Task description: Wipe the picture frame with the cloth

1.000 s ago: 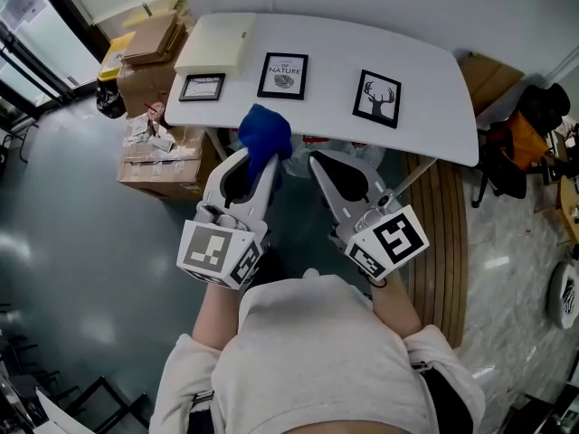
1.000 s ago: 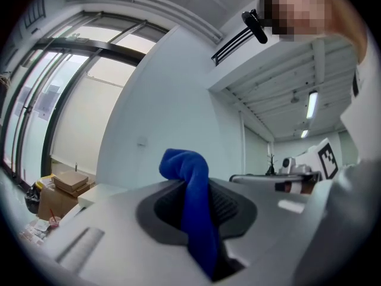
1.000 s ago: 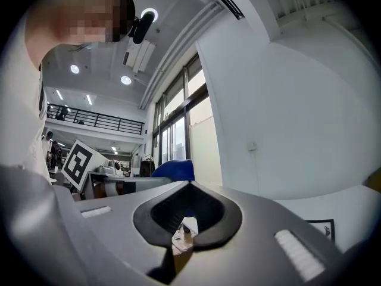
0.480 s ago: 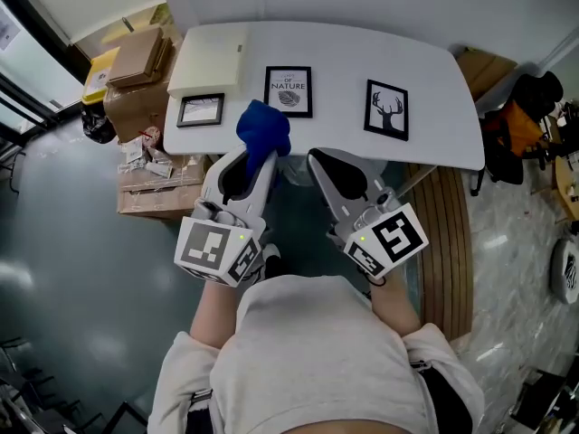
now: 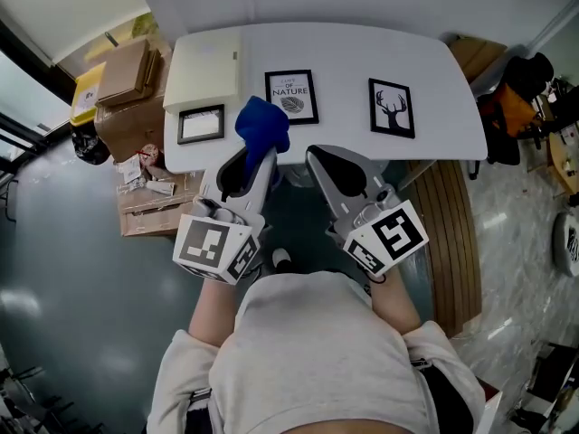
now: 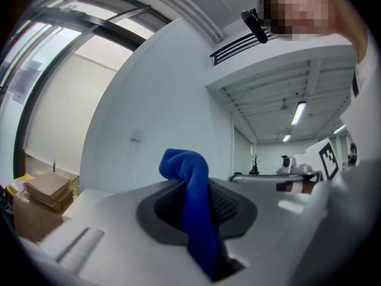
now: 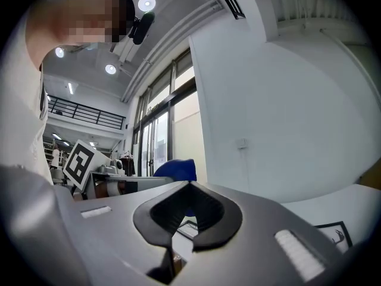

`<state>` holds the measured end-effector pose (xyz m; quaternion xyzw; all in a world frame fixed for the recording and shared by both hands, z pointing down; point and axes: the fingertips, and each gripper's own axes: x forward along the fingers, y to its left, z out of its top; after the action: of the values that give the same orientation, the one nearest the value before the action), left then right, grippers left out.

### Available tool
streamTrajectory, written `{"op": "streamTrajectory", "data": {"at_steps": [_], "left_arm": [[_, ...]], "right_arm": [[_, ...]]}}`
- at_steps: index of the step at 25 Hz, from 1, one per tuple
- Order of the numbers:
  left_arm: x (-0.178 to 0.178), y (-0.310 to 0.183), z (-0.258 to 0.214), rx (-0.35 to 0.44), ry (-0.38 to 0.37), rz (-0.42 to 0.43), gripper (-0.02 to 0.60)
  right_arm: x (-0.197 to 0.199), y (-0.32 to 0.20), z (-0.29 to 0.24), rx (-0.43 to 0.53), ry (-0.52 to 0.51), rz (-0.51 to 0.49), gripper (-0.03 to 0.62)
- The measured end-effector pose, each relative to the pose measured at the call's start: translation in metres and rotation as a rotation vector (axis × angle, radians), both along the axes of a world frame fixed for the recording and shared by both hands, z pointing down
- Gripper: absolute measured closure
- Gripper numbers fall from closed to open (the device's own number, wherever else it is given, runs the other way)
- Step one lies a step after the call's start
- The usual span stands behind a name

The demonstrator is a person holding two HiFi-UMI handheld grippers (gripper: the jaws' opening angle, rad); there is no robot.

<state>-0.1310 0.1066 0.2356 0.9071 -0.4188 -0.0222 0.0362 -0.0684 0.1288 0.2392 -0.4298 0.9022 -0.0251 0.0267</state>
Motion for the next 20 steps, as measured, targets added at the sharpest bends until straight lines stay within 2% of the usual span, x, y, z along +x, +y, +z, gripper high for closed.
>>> {"op": "streamTrajectory", "data": {"at_steps": [5, 13, 20], "left_arm": [[-0.007, -0.013, 0.004, -0.006, 0.004, 0.025, 0.515], [0.005, -0.035, 0.02, -0.043, 0.006, 0.04, 0.515], [0.017, -0.079, 0.025, -0.053, -0.007, -0.003, 0.515]], "right_arm": [[-0.01, -0.008, 0.005, -0.007, 0.001, 0.022, 0.592], [0.009, -0.03, 0.02, -0.043, -0.01, 0.055, 0.592], [0.02, -0.078, 0.023, -0.045, -0.014, 0.006, 0.592]]}}
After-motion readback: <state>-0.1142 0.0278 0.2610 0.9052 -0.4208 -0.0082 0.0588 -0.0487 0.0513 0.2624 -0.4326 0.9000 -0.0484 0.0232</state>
